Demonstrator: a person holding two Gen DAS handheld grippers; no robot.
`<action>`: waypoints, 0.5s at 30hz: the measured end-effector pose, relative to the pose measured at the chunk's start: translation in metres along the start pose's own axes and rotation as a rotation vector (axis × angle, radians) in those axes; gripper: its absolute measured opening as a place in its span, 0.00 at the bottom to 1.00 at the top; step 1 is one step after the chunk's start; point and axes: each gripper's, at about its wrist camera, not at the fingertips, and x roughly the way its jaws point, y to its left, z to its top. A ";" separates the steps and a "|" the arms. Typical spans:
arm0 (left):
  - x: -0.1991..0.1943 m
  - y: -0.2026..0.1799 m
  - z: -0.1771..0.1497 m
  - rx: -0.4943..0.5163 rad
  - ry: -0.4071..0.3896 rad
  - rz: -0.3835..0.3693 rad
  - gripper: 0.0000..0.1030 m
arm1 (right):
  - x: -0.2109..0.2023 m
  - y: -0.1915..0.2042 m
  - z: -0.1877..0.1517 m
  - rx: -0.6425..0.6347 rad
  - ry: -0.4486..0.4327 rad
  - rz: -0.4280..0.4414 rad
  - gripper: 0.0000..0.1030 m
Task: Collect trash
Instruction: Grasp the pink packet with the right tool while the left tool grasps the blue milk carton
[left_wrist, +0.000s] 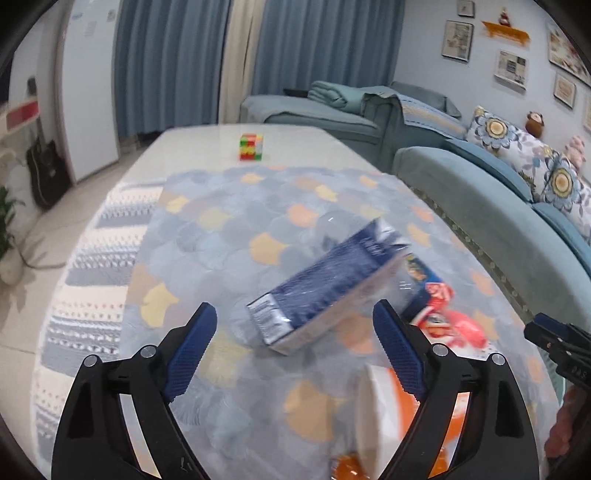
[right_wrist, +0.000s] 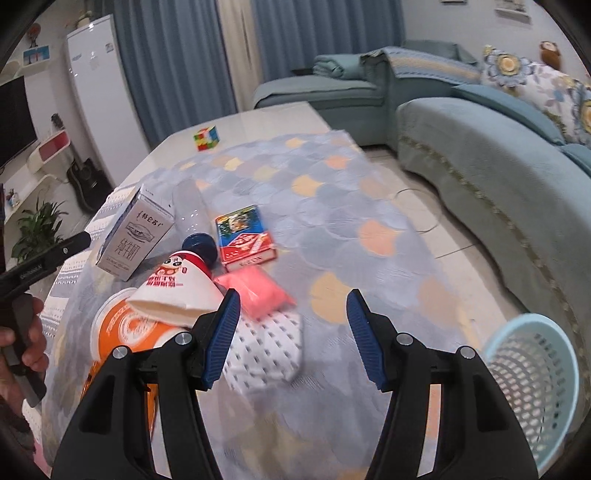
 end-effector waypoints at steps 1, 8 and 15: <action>0.007 0.005 -0.001 -0.013 0.007 -0.009 0.82 | 0.011 0.003 0.004 -0.006 0.015 0.018 0.55; 0.035 0.020 -0.003 -0.013 0.009 -0.057 0.82 | 0.060 0.019 0.009 -0.111 0.110 0.079 0.55; 0.051 0.014 0.007 0.033 0.025 -0.135 0.82 | 0.084 0.018 0.007 -0.114 0.167 0.103 0.55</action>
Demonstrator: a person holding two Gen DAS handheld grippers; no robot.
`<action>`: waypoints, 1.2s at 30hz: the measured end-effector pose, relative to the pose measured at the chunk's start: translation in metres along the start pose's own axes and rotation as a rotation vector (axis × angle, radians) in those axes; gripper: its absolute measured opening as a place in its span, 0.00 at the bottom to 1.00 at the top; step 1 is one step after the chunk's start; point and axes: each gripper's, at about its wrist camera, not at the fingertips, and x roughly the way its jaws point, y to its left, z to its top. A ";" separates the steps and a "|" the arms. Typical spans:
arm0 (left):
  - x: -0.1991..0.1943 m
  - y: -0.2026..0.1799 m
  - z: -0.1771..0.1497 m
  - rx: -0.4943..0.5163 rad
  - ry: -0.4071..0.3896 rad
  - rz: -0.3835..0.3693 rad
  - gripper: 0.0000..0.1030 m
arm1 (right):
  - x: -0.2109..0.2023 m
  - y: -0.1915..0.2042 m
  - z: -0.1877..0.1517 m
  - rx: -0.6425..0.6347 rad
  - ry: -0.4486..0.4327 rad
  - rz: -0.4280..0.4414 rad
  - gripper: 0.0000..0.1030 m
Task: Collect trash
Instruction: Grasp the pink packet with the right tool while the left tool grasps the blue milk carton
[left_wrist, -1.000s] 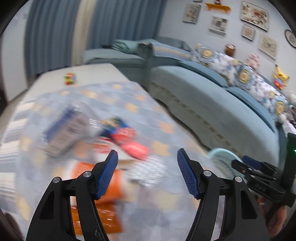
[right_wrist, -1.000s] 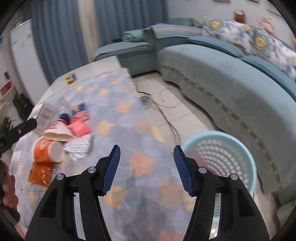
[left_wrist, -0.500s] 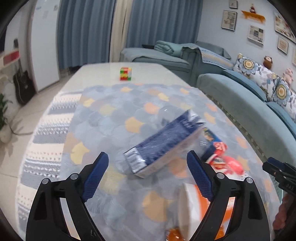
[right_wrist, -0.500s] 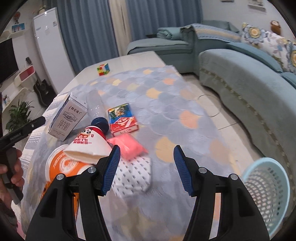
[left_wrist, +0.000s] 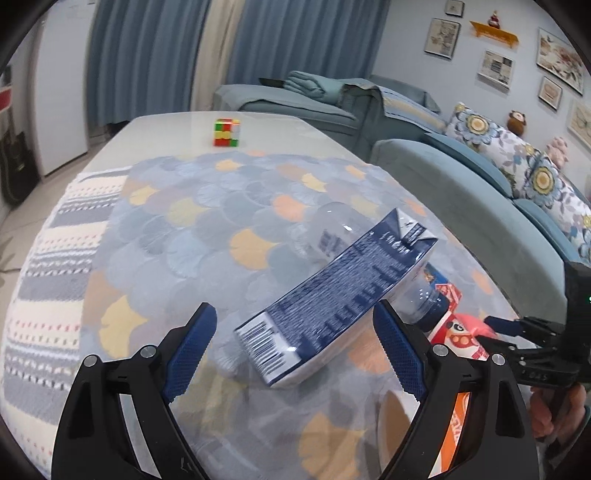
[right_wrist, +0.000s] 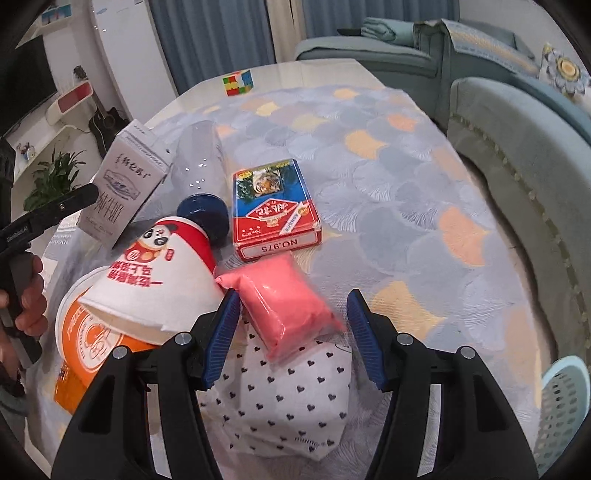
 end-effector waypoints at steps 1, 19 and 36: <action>0.002 -0.002 0.001 0.009 0.005 -0.011 0.82 | 0.001 -0.001 0.000 0.006 0.005 0.009 0.55; 0.012 -0.047 -0.006 0.121 0.103 0.035 0.35 | -0.003 0.009 -0.006 -0.037 -0.038 -0.058 0.41; -0.058 -0.040 -0.038 -0.049 0.153 0.016 0.35 | -0.020 -0.008 -0.007 0.064 -0.095 -0.036 0.40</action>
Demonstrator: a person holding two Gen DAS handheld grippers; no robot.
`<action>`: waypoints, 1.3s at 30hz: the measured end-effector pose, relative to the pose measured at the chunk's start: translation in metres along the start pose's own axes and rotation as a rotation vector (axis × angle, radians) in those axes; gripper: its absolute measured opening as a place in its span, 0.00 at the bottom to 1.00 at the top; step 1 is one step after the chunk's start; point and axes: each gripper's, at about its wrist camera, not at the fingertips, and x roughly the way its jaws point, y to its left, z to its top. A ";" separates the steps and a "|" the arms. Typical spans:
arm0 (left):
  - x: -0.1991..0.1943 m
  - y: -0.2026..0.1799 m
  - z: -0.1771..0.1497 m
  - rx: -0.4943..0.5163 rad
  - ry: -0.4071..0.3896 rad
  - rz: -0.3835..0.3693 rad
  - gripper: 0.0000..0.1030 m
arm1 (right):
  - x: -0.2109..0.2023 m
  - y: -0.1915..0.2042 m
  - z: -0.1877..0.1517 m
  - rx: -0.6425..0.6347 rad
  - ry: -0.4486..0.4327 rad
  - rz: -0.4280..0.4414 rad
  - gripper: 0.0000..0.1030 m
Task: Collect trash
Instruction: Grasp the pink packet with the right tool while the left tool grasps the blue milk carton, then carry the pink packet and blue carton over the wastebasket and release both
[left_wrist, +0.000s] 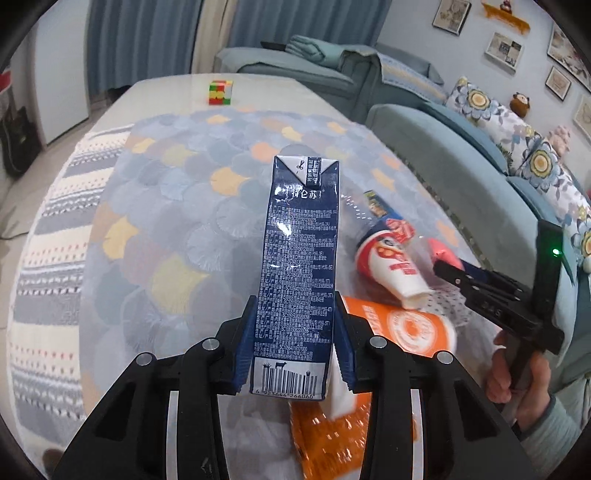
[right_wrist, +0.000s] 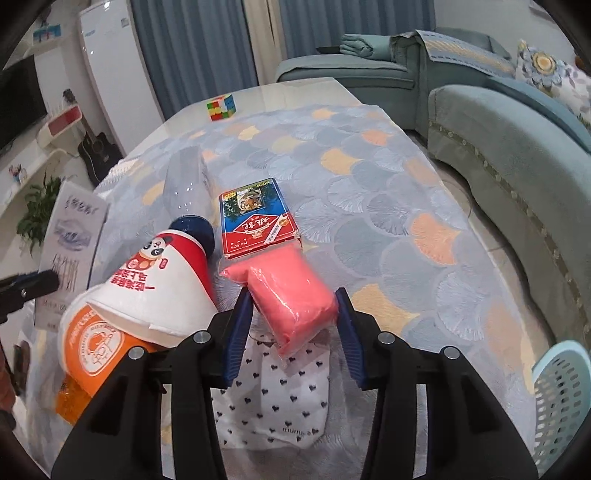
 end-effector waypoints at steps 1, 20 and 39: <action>-0.005 -0.003 -0.001 0.006 -0.009 0.000 0.35 | -0.005 -0.003 -0.002 0.016 -0.005 0.001 0.40; -0.084 -0.172 -0.002 0.176 -0.146 -0.241 0.35 | -0.216 -0.086 -0.044 0.114 -0.245 -0.215 0.40; -0.007 -0.358 -0.053 0.366 0.078 -0.432 0.35 | -0.277 -0.216 -0.126 0.344 -0.136 -0.494 0.41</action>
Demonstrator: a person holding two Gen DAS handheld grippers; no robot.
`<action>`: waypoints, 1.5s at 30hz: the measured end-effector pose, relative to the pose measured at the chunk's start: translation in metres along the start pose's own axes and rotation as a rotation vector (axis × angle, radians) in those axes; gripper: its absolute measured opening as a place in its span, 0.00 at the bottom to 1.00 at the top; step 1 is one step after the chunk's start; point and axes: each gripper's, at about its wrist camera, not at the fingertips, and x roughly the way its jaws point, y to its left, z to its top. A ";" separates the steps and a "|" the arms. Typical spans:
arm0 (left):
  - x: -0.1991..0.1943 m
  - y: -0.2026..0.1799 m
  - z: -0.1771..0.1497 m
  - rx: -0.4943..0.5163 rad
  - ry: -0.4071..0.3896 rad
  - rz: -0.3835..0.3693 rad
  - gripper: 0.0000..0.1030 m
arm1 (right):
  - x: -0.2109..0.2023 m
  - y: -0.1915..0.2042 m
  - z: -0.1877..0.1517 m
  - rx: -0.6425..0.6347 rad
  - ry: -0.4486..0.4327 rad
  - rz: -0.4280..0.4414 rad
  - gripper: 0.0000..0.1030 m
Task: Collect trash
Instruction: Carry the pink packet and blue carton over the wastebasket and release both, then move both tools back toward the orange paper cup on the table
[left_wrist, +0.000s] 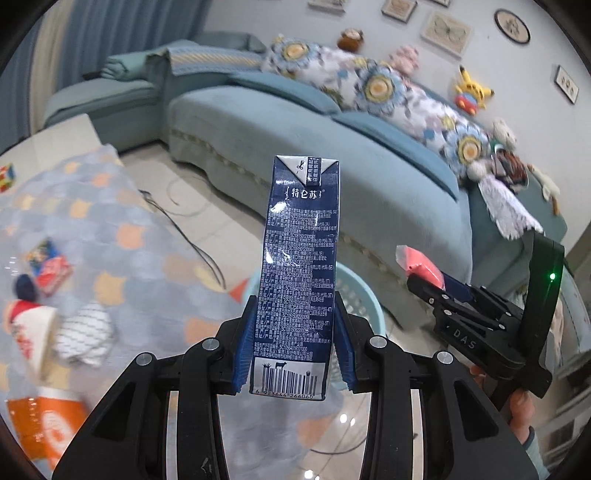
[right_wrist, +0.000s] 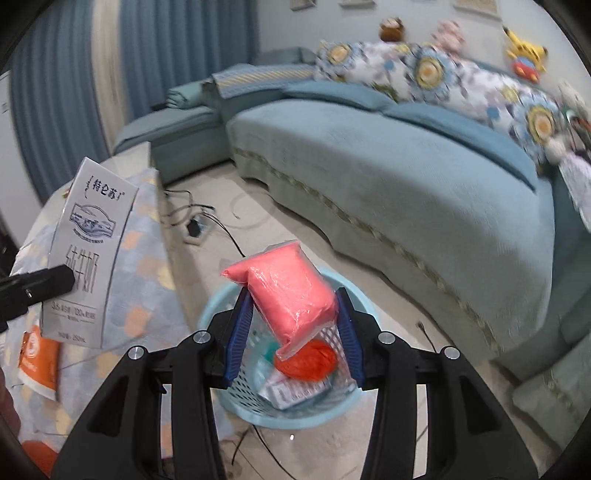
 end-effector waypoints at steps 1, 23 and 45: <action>0.012 -0.005 -0.002 0.003 0.022 -0.005 0.35 | 0.007 -0.008 -0.002 0.021 0.027 -0.009 0.41; 0.066 -0.010 -0.012 -0.012 0.101 -0.029 0.60 | 0.051 -0.028 -0.024 0.098 0.172 0.013 0.53; -0.162 0.120 -0.066 -0.225 -0.235 0.344 0.60 | -0.022 0.190 -0.034 -0.196 0.045 0.417 0.64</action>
